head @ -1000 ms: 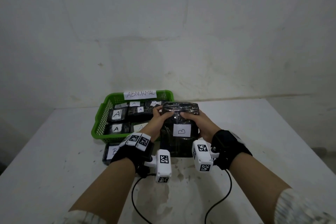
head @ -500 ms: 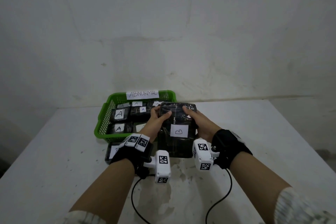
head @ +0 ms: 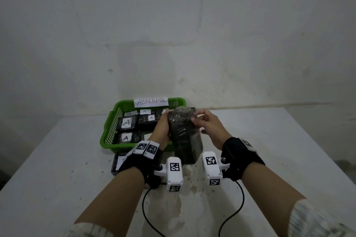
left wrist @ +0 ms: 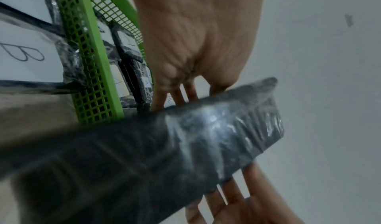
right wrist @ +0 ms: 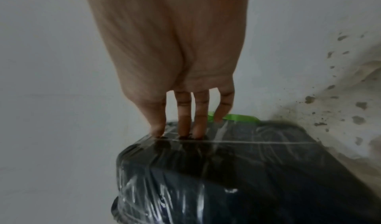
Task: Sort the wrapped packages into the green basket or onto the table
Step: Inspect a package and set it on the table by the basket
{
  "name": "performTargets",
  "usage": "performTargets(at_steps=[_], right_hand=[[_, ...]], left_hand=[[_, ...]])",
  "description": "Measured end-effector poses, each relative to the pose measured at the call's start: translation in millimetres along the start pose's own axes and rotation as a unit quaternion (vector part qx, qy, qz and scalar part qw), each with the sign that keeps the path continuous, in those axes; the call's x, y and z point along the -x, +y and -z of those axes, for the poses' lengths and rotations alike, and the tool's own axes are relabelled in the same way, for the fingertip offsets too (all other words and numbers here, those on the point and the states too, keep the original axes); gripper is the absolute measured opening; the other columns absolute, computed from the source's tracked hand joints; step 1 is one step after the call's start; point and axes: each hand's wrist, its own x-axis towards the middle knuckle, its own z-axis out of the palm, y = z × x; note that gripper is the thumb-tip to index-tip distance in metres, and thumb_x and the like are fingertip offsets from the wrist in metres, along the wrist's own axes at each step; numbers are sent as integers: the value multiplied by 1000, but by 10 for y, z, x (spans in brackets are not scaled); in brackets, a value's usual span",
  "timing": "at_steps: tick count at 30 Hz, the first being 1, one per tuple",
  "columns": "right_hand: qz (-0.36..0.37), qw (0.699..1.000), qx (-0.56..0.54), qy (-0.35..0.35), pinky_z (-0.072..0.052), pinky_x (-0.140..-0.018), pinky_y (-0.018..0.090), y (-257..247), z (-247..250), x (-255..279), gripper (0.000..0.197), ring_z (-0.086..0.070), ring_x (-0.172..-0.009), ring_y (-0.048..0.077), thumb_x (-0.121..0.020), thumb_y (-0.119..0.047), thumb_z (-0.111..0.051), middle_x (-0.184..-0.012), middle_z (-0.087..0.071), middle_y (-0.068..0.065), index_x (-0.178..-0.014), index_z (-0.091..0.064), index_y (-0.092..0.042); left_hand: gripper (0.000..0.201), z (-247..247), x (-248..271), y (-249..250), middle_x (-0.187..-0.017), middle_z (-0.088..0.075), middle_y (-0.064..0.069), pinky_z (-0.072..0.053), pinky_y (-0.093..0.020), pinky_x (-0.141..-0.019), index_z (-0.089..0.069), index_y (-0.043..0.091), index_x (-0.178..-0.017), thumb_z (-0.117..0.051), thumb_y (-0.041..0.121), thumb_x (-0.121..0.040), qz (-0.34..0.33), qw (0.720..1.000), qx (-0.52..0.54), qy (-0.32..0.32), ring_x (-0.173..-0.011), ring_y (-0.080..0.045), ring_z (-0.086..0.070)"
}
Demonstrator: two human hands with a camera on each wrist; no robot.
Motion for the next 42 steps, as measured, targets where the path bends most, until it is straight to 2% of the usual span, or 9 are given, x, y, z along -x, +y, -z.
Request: performTargets(at_steps=[2, 5, 9, 14, 17, 19, 26, 32, 42], right_hand=[[-4, 999, 4, 39, -43, -67, 12, 22, 32, -33, 41, -54, -86, 12, -82, -20, -74, -95, -47, 2, -115, -49, -18], [-37, 999, 8, 9, -46, -94, 30, 60, 89, -66, 76, -51, -115, 20, -76, -30, -79, -128, -42, 5, -139, -36, -26], [-56, 996, -61, -29, -51, -90, 34, 90, 51, -44, 52, -64, -108, 18, -84, -32, -71, -122, -65, 4, -129, -51, -17], [-65, 984, -163, 1, -54, -77, 28, 111, -5, -77, 49, -66, -100, 17, -92, -36, -60, -120, -64, 8, -133, -44, -13], [-58, 980, -188, 10, -54, -76, 28, 106, -31, -97, 51, -65, -104, 18, -94, -40, -56, -122, -62, 8, -134, -41, -12], [-53, 980, -194, 10, -55, -77, 28, 119, -56, -115, 50, -65, -108, 21, -94, -41, -55, -124, -63, 9, -132, -46, -10], [-59, 977, -202, 45, -56, -66, 25, 168, -94, -109, 46, -67, -99, 24, -92, -32, -61, -122, -63, 15, -127, -48, -4], [-32, 985, -160, 52, -55, -74, 25, 200, -75, -119, 56, -66, -101, 22, -83, -12, -71, -123, -62, 13, -132, -43, -8], [-16, 987, -158, 15, -57, -79, 30, 281, -6, -122, 77, -66, -105, 22, -73, 2, -77, -123, -64, 9, -136, -39, -20]], left_hand=[[70, 15, 40, 9, -120, -63, -11, -42, -41, -101, -55, 14, -126, -9, 58, -95, 36, 997, 59, -26, -112, -27, -57], [84, 44, 57, -2, -125, -60, -8, -41, -39, -102, -55, 13, -126, -4, 67, -88, 57, 992, 93, -57, -115, -26, -56], [75, 31, -18, -36, -120, -64, -13, -46, -38, -95, -58, 12, -122, -11, 63, -92, 49, 996, 62, -34, -108, -24, -61], [62, 57, -82, -65, -125, -61, -13, -46, -43, -98, -55, 12, -127, -22, 54, -96, -6, 1000, -16, 0, -114, -25, -60], [70, 44, -101, -119, -127, -60, -6, -43, -47, -102, -50, 20, -130, -51, 68, -80, -20, 998, -48, -17, -117, -22, -58], [72, 37, -104, -134, -130, -57, -6, -42, -46, -104, -42, 18, -135, -68, 51, -76, -22, 999, -33, 1, -116, -21, -57], [61, 57, -139, -186, -130, -55, -8, -46, -42, -100, -39, 16, -137, -67, 14, -83, -23, 998, -56, 20, -115, -22, -57], [54, 50, -147, -163, -130, -56, -8, -45, -44, -101, -42, 20, -134, -65, 14, -85, -35, 999, -41, 3, -115, -23, -57], [82, 55, -95, -160, -137, -49, -10, -43, -45, -102, -14, 22, -149, -64, 11, -85, -34, 997, -61, 22, -121, -24, -52]])
